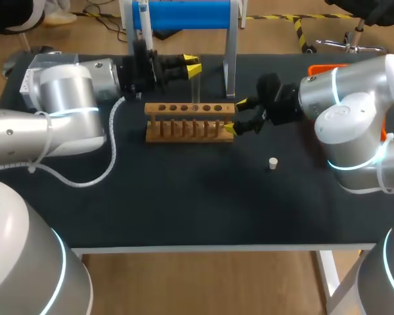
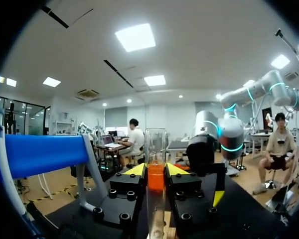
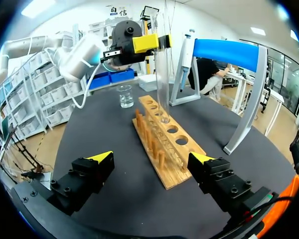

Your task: Invert the test tube, pick up the pipette, mount the tip to pipette, aspirate from beaker and dispense into the tube, eject the tip, return the pipette, and cap with the stopper.

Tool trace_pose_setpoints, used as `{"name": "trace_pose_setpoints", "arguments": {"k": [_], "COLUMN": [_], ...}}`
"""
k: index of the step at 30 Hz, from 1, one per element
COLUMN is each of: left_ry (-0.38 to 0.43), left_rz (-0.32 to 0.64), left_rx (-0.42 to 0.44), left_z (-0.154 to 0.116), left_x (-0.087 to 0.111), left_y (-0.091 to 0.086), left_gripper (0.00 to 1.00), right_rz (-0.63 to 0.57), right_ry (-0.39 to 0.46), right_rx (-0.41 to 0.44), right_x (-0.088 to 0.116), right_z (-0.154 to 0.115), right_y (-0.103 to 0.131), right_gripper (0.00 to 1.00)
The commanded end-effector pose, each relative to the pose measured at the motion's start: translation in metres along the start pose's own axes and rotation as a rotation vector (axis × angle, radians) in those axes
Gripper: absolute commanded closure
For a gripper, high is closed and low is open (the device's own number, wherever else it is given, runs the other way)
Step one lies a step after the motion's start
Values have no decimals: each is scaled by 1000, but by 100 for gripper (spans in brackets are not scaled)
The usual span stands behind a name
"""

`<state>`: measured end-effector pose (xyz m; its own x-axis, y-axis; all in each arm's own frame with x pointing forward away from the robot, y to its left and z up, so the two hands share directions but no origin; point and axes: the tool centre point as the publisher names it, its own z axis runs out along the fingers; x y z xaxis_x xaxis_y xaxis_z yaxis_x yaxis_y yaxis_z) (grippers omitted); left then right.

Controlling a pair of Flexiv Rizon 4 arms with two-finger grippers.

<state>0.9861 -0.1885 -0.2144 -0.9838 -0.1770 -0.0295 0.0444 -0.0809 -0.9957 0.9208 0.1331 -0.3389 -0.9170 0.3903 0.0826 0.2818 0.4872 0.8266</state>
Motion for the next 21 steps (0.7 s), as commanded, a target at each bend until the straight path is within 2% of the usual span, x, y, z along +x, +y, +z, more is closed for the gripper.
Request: {"name": "trace_pose_setpoints", "arguments": {"k": [1,4,6,8,21], "left_ry": [-6,-12,-14,-5,30], "left_rz": [5,13,15,35,55], "left_rx": [-8,-48,-38,-90,-244], "left_z": [0,-1,-1,-1,-7], "left_x": [3,2,2,2,0], "left_y": [3,8,9,13,27], "left_gripper": [100,100,100,100,100], "right_rz": [0,0,0,0,0], "right_ry": [5,5,5,5,5], "right_rx": [3,3,3,3,3], "right_x": [-1,-1,-1,-1,-1], "right_z": [-1,-1,-1,-1,-1], "right_y": [0,0,0,0,0], "right_gripper": [0,0,0,0,0]}}
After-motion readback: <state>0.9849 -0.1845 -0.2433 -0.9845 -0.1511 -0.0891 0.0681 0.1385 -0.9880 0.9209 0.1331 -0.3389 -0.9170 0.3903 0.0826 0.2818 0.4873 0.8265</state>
